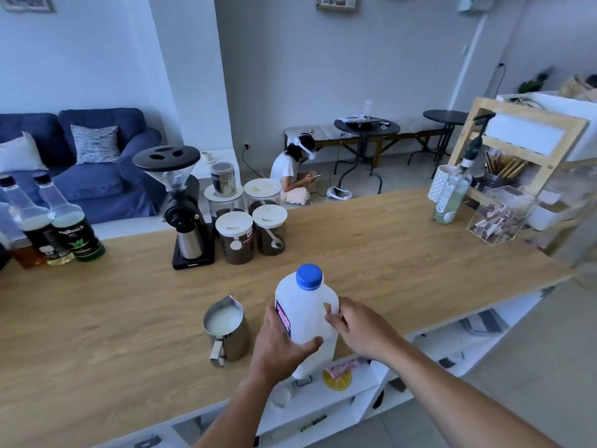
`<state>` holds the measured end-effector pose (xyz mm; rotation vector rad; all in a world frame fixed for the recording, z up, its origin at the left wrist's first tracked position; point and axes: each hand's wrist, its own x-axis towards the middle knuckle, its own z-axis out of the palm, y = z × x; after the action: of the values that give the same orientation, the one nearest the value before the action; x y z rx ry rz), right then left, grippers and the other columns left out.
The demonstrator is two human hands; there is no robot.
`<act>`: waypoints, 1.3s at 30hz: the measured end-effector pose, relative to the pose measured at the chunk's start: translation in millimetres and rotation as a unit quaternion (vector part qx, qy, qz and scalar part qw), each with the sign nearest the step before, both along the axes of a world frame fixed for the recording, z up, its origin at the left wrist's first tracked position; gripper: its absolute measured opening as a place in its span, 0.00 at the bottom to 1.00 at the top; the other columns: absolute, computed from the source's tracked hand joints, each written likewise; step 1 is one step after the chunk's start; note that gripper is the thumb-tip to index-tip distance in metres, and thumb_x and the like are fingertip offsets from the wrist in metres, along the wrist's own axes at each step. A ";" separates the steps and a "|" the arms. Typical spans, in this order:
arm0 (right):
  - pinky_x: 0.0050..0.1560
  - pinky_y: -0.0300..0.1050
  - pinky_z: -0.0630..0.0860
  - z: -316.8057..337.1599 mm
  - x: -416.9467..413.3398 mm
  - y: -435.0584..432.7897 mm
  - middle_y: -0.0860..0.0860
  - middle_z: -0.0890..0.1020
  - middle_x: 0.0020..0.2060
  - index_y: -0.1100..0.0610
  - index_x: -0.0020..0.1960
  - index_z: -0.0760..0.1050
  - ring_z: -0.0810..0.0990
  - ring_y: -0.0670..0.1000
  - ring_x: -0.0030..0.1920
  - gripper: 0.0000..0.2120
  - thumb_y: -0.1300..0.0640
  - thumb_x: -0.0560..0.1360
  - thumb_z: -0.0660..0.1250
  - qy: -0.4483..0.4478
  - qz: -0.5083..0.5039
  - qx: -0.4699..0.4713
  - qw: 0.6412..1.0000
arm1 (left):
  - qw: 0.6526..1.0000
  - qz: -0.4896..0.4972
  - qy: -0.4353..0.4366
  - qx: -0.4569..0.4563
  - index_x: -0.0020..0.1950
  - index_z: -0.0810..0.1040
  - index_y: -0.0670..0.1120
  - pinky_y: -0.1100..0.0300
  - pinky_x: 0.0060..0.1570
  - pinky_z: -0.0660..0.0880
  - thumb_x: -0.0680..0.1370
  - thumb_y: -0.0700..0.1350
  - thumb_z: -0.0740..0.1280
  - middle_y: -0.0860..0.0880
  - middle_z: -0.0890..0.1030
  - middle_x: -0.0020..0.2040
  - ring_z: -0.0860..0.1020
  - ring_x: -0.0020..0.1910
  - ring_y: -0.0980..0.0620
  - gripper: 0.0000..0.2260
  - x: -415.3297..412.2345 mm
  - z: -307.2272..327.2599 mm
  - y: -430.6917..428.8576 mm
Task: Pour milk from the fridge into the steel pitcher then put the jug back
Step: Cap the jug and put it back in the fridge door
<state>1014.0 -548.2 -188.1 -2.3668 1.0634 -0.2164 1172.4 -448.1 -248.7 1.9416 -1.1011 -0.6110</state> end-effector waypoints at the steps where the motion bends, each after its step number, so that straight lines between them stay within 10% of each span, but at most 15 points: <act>1: 0.36 0.44 0.70 4.1 -3.7 3.9 0.45 0.75 0.35 0.46 0.41 0.67 0.75 0.47 0.35 0.10 0.45 0.80 0.56 0.007 -0.011 0.000 1.000 | 1.000 -0.014 -0.003 0.005 0.66 0.62 0.51 0.52 0.55 0.77 0.61 0.63 0.75 0.54 0.71 0.58 0.76 0.58 0.52 0.40 -1.5 2.9 -0.2; 12: 0.39 0.49 0.72 56.7 -127.3 34.5 0.50 0.77 0.34 0.54 0.38 0.68 0.77 0.53 0.37 0.15 0.46 0.78 0.54 0.030 -0.192 -0.004 0.981 | 0.969 -0.195 0.151 -0.030 0.59 0.67 0.59 0.48 0.57 0.78 0.63 0.68 0.74 0.60 0.78 0.56 0.79 0.56 0.58 0.31 -106.2 32.2 -25.3; 22: 0.45 0.52 0.75 74.2 -343.2 107.1 0.57 0.82 0.44 0.60 0.48 0.74 0.79 0.58 0.43 0.15 0.50 0.79 0.56 0.012 -0.383 -0.025 0.923 | 0.909 -0.400 0.112 -0.028 0.62 0.65 0.60 0.48 0.56 0.79 0.61 0.70 0.74 0.60 0.80 0.57 0.81 0.55 0.54 0.35 -317.9 56.7 -36.6; 39: 0.43 0.49 0.74 73.8 -733.7 417.9 0.46 0.77 0.34 0.48 0.39 0.73 0.77 0.52 0.39 0.22 0.37 0.79 0.50 0.030 -0.699 -0.056 0.712 | 0.670 -0.736 0.097 0.017 0.58 0.66 0.60 0.48 0.55 0.80 0.61 0.70 0.72 0.58 0.80 0.57 0.82 0.53 0.53 0.32 -790.3 71.5 150.1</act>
<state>280.3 -130.3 -114.3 -1.1014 2.6940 -0.7166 382.1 -298.0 -177.2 0.5187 -2.3780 -1.5763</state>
